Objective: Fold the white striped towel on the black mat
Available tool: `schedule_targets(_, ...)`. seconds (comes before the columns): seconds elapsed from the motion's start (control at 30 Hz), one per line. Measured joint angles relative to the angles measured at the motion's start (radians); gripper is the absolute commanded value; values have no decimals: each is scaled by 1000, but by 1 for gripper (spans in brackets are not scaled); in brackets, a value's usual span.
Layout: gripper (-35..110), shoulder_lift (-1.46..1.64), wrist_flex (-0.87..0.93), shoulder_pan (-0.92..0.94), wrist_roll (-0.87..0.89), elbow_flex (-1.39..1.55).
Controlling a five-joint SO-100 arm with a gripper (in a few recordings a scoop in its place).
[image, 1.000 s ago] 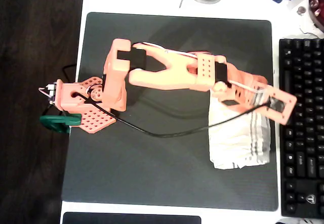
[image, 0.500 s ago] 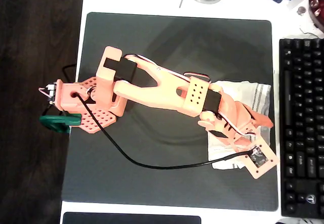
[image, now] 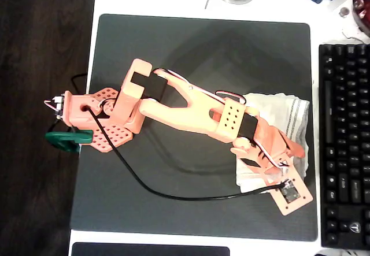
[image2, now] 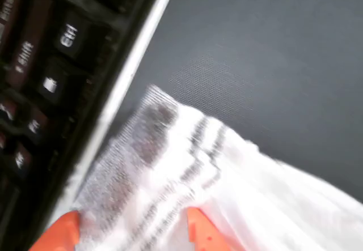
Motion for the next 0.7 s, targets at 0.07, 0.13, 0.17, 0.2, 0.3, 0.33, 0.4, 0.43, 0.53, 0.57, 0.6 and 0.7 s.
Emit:
schedule_targets(0.07, 27, 84, 2, -9, -3, 64)
schedule_targets(0.13, 28, 172, 2, -23, -32, 132)
schedule_targets(0.17, 28, 219, 2, -31, -54, 166)
schedule_targets(0.2, 28, 270, 9, -34, -66, 199)
schedule_targets(0.3, 28, 416, 31, -57, -166, 310)
schedule_targets(0.33, 28, 471, 32, -72, -213, 357)
schedule_targets(0.4, 28, 591, 31, -104, -318, 457)
schedule_targets(0.43, 28, 652, 21, -117, -360, 514)
schedule_targets(0.53, 26, 850, -12, -152, -466, 704)
schedule_targets(0.57, 26, 917, -23, -176, -508, 770)
schedule_targets(0.6, 25, 988, -23, -190, -534, 833)
schedule_targets(0.7, 20, 1187, -23, -225, -575, 1006)
